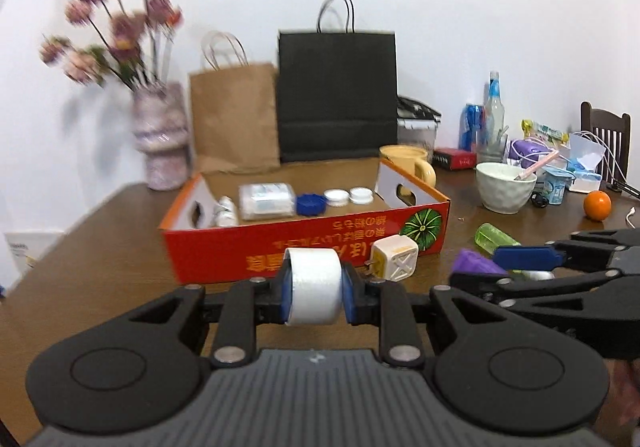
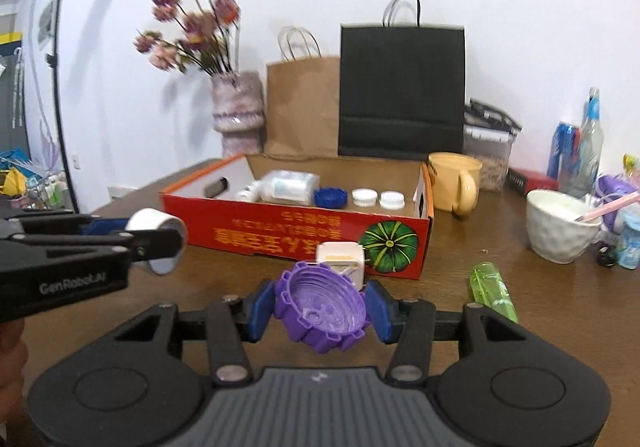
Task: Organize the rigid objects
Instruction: 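Lift the tape roll with the left tool while the right tool lifts the purple cap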
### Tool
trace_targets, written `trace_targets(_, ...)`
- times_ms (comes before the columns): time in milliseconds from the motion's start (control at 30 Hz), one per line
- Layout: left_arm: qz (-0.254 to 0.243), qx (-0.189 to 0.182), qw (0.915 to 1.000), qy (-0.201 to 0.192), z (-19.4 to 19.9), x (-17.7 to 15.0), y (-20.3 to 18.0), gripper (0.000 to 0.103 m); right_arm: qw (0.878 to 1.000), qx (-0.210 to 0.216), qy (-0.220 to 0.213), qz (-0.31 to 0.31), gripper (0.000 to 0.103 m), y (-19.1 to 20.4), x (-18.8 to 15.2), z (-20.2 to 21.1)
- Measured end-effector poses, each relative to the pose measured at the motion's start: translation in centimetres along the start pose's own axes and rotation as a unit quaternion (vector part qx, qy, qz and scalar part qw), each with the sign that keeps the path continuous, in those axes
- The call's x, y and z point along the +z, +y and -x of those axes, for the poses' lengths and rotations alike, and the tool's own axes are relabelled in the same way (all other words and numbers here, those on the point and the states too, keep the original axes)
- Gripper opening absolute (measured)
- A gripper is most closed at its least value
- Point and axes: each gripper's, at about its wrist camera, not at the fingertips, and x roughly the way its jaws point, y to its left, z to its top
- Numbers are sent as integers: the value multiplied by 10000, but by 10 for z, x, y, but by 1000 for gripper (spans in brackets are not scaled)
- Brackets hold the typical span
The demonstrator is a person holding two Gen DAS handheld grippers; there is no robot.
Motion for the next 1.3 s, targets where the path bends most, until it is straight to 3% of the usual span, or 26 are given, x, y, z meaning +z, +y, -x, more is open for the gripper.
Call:
trace_targets(333,527,461,9968,-377,124,-30,19,24,9948,-460,-867,283,49,47,-38,125)
trace_targets(500,722,364,9960,-386,168,-50,18,24,9960,-99,-885,63,49,67,-58,157)
trace_targets(667,662,381,9949,-662,204,-58,13,24,9944,-68,-1048,140,49,86,-65,185)
trace_targets(933,665,378,9924,-962,226,-52,15,25,9911,-206,-1292,228,49,97,-67,215)
trace_targets(1300,755,370,9933,-793,203,-49,19,24,9931,-271,-1104,286,49,92,-61,191)
